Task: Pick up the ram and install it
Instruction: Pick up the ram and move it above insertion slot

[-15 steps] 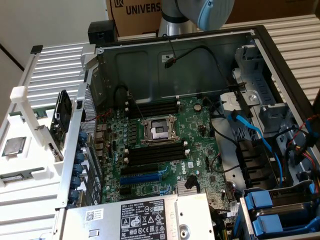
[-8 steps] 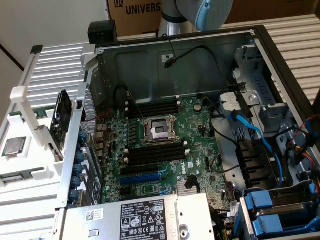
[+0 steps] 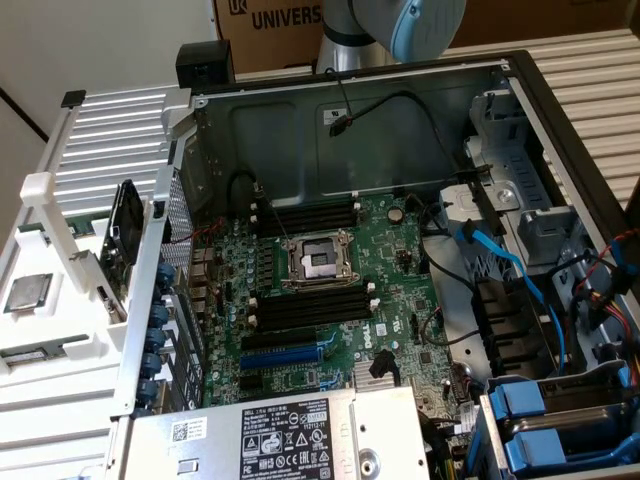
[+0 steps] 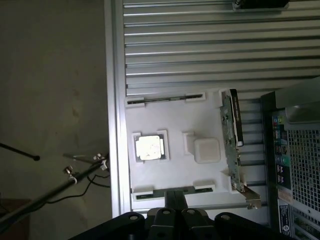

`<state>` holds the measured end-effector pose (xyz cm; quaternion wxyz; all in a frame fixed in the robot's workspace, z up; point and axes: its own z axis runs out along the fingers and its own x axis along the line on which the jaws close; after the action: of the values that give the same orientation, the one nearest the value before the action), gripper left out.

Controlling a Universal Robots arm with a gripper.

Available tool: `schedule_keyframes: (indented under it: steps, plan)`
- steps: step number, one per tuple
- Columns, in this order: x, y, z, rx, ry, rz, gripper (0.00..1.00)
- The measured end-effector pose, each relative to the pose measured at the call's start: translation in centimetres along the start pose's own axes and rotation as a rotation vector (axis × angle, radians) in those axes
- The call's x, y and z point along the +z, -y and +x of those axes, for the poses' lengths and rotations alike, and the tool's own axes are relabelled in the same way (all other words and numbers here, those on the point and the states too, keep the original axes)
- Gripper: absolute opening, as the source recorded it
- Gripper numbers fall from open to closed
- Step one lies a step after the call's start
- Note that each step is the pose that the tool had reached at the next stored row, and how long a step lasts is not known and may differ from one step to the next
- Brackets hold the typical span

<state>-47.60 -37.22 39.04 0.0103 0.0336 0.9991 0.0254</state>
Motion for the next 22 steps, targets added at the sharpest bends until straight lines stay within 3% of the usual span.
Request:
schedule_keyframes:
  steps: [9, 17, 22]
  plan:
    - [-0.01, -0.01, 0.01, -0.004, -0.0003, 0.0005, 0.11]
    - [0.00, -0.01, 0.02, -0.148, -0.0075, -0.0022, 0.11]
    - [0.00, -0.02, 0.02, -0.270, -0.0137, -0.0044, 0.11]
